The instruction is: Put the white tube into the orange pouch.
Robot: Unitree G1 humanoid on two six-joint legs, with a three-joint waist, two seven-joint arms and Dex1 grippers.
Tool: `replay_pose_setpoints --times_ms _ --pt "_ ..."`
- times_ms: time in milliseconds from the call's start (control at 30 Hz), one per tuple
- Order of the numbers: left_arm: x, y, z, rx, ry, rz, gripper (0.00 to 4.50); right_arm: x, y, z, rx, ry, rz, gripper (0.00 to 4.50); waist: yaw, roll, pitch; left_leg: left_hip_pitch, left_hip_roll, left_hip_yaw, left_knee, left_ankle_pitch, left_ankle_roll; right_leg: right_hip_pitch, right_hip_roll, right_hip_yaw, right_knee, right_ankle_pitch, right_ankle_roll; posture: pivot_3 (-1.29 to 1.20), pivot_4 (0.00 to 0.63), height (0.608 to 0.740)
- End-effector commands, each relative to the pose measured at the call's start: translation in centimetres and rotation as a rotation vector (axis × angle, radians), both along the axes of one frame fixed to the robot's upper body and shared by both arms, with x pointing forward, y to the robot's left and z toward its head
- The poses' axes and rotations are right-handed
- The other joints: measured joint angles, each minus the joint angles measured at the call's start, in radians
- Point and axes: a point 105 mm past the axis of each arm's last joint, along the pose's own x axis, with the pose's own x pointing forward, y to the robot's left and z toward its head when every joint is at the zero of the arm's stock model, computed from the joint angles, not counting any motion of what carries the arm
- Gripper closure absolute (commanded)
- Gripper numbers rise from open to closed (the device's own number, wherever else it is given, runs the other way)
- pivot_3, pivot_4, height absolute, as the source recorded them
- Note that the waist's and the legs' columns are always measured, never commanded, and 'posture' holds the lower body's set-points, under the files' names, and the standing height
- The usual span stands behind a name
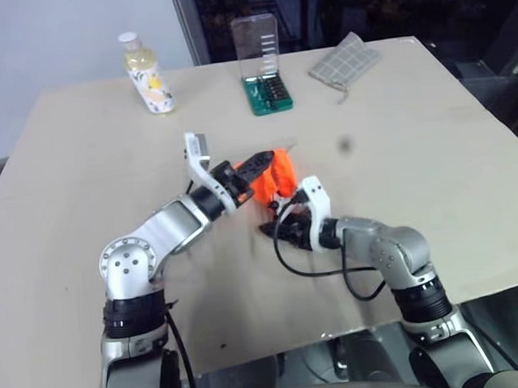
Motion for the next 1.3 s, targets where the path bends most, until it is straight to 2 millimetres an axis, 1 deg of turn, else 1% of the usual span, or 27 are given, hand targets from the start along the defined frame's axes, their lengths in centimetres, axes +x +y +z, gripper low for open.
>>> replay_pose_setpoints --times_ms 33,67,167,267,300,333,433,467,533,567,633,667,700,733,767,833,867,900,933,967,1033,1100,1167,1200,1233,1267,1300 --pt "-0.4 -0.2 1.2 -0.009 -0.056 -0.006 4.5 -0.3 -0.1 1.6 0.024 -0.067 0.025 3.86 0.0 0.0 0.0 0.0 0.0 0.0 0.0 0.0 0.0 0.0 0.0 0.0 0.0 0.0 0.0 0.0 0.15 0.74" --pt "-0.4 -0.1 1.2 -0.009 -0.056 -0.005 4.5 -0.5 -0.2 1.8 0.021 -0.076 0.037 4.39 0.001 0.0 0.0 0.0 0.0 0.0 0.0 0.0 0.0 0.0 0.0 0.0 0.0 0.0 0.0 0.0 0.15 0.74" --pt "-0.2 0.1 1.1 -0.001 -0.056 0.001 4.5 -1.9 -0.9 3.1 0.034 -0.117 0.1 4.46 0.001 0.0 0.0 -0.001 0.0 0.0 0.0 0.0 0.0 0.0 0.0 0.0 -0.001 0.0 0.0 0.0 0.15 0.74" --pt "-0.1 0.5 1.1 0.008 -0.059 0.014 4.5 -3.5 -1.8 5.3 0.074 -0.166 0.181 4.46 0.001 0.0 0.0 -0.001 0.0 -0.001 0.0 0.0 0.0 0.0 0.0 0.0 -0.001 0.0 0.0 0.0 0.15 0.74" --pt "-0.1 0.6 1.1 0.01 -0.06 0.016 4.5 -3.8 -2.1 5.8 0.08 -0.176 0.193 4.46 0.001 0.0 0.0 0.0 0.0 -0.001 0.0 0.0 0.0 0.0 0.0 -0.001 -0.001 0.0 0.0 0.0 0.15 0.74" --pt "0.0 0.8 1.2 0.009 -0.064 0.02 4.5 -3.9 -2.6 6.7 0.096 -0.198 0.202 4.46 0.001 0.0 0.0 0.0 0.0 -0.001 0.0 0.0 0.0 0.0 0.0 -0.001 -0.001 0.0 0.0 0.0 0.15 0.74" --pt "-0.2 0.9 1.6 0.017 -0.116 0.011 4.5 -2.8 -4.7 11.2 0.203 -0.3 0.172 4.46 0.0 0.0 0.0 0.0 0.0 0.0 0.0 0.0 0.0 0.0 0.0 0.0 0.0 0.0 0.0 0.0 0.15 0.74" --pt "-0.3 0.9 1.8 0.007 -0.132 0.007 4.5 -2.2 -5.2 12.4 0.228 -0.329 0.145 4.46 0.001 0.0 0.0 0.0 0.0 0.0 0.0 0.0 0.0 0.0 0.0 0.0 0.0 0.0 0.0 0.0 0.15 0.74" --pt "-0.3 0.9 2.0 0.001 -0.149 0.01 4.5 -1.1 -5.9 14.1 0.26 -0.371 0.099 4.46 0.001 0.0 0.0 0.0 0.0 0.0 0.0 0.0 0.0 0.001 0.0 -0.001 0.0 0.0 0.0 0.0 0.15 0.74" --pt "-0.3 0.9 2.2 -0.003 -0.169 0.008 4.23 -0.4 -6.2 15.4 0.293 -0.4 0.078 4.49 0.001 0.0 0.0 0.0 0.0 -0.001 0.0 0.0 0.0 0.001 0.0 -0.001 0.0 0.0 0.0 0.0 0.15 0.74" --pt "-0.8 0.6 2.5 0.012 -0.21 -0.019 3.67 0.5 -6.6 16.9 0.326 -0.431 0.054 4.5 0.0 0.0 0.0 0.0 0.0 0.0 -0.001 0.0 0.0 0.001 0.0 -0.001 0.0 0.0 0.0 0.0 0.15 0.74" --pt "-0.9 0.4 2.4 0.048 -0.221 -0.027 3.2 0.8 -6.6 17.3 0.322 -0.446 0.055 4.5 0.0 0.0 0.0 0.0 0.0 0.0 -0.001 0.0 0.0 0.0 0.0 -0.001 -0.001 0.0 0.0 0.0 0.15 0.74" --pt "-0.8 0.5 2.2 0.086 -0.227 -0.025 2.84 1.2 -6.5 17.5 0.308 -0.462 0.056 4.5 -0.001 0.0 0.001 0.0 0.0 0.001 -0.001 0.0 0.0 0.0 0.0 -0.001 -0.001 0.0 0.0 0.0 0.15 0.74" --pt "-0.8 0.5 1.8 0.173 -0.253 -0.022 2.26 1.7 -6.4 17.9 0.286 -0.488 0.054 4.5 -0.001 0.0 0.001 -0.001 0.0 0.001 -0.001 0.0 0.0 0.0 0.0 0.0 -0.002 0.0 0.0 0.0 0.15 0.74" --pt "-0.9 0.5 1.6 0.254 -0.287 -0.027 2.26 2.0 -6.4 18.3 0.272 -0.509 0.053 4.5 -0.002 0.0 0.001 -0.001 0.0 0.001 -0.001 0.0 0.0 0.0 0.0 0.0 -0.002 0.0 0.0 0.0 0.15 0.74" --pt "-1.7 0.1 2.0 0.355 -0.393 -0.077 2.26 2.8 -6.2 19.5 0.246 -0.565 0.06 4.5 -0.003 0.001 0.001 -0.001 0.0 0.005 -0.002 0.0 0.0 0.0 0.0 0.0 -0.003 0.0 0.0 0.0 0.15 0.74" --pt "-2.7 -0.2 2.4 0.393 -0.454 -0.154 2.26 3.2 -6.2 20.2 0.233 -0.596 0.068 4.5 -0.003 0.001 0.001 -0.001 0.0 0.006 -0.003 0.0 0.0 0.0 0.0 0.0 -0.003 0.0 0.0 0.0 0.15 0.74" --pt "-3.9 -0.3 3.2 0.411 -0.534 -0.238 2.26 3.5 -6.2 21.0 0.221 -0.63 0.078 4.5 -0.006 0.001 0.003 -0.001 0.0 0.006 -0.003 0.0 0.0 0.0 0.0 0.0 -0.004 0.0 0.0 0.0 0.15 0.74" --pt "-4.5 -0.2 4.1 0.416 -0.596 -0.291 2.26 3.7 -6.2 21.9 0.213 -0.658 0.087 4.5 -0.008 0.001 0.003 -0.002 0.0 0.007 -0.003 0.0 0.0 -0.001 0.001 0.0 -0.003 0.0 0.0 0.0 0.15 0.74" --pt "-4.2 0.1 5.2 0.442 -0.654 -0.294 2.26 4.0 -6.2 22.8 0.207 -0.684 0.099 4.5 -0.008 0.002 0.004 -0.003 0.001 0.007 -0.003 0.0 0.0 -0.002 0.001 0.0 -0.003 0.0 0.0 0.0 0.15 0.74" --pt "-2.0 0.8 7.2 0.516 -0.744 -0.189 2.26 4.4 -6.0 24.1 0.184 -0.734 0.12 4.5 -0.002 0.002 0.005 -0.004 0.001 0.006 -0.003 0.0 0.0 -0.002 0.001 -0.001 -0.004 0.0 0.0 0.0 0.15 0.74" --pt "-0.3 1.0 8.5 0.561 -0.8 -0.108 2.26 4.7 -5.8 24.8 0.167 -0.765 0.135 4.5 0.001 0.001 0.005 -0.004 0.001 0.006 -0.003 0.0 0.0 -0.002 0.001 -0.002 -0.004 0.0 0.0 0.0 0.15 0.74" --pt "1.1 0.2 11.4 0.566 -0.928 -0.026 2.26 4.6 -5.4 27.6 0.21 -0.835 0.16 4.5 0.0 0.001 0.006 -0.003 0.001 0.006 -0.002 0.0 0.0 0.0 0.001 -0.002 -0.005 0.0 0.0 0.0 0.15 0.74" --pt "1.6 -0.2 13.0 0.54 -0.98 0.02 2.26 4.4 -5.4 29.1 0.264 -0.846 0.168 4.5 0.001 0.001 0.006 -0.003 0.0 0.006 -0.002 0.0 0.001 -0.001 0.0 -0.001 -0.005 0.0 0.0 0.0 0.15 0.74" --pt "1.8 -0.4 14.4 0.494 -1.015 0.055 2.26 4.3 -5.3 30.0 0.315 -0.84 0.18 4.5 0.001 0.001 0.007 -0.004 0.0 0.006 -0.002 0.0 0.001 -0.001 0.0 -0.002 -0.005 0.0 0.0 0.0 0.15 0.74" --pt "2.0 -0.5 15.6 0.44 -1.037 0.084 2.26 4.3 -5.3 29.8 0.327 -0.821 0.201 4.5 0.0 0.0 0.007 -0.006 0.0 0.005 -0.002 0.0 0.0 -0.003 0.0 -0.002 -0.005 0.0 0.0 0.0 0.15 0.74" --pt "2.1 -0.7 16.4 0.411 -1.058 0.1 2.26 4.4 -5.1 29.0 0.29 -0.814 0.226 4.5 -0.001 0.0 0.006 -0.009 0.0 0.005 -0.002 0.0 0.0 -0.005 0.0 -0.002 -0.003 0.0 0.0 0.0 0.15 0.74"
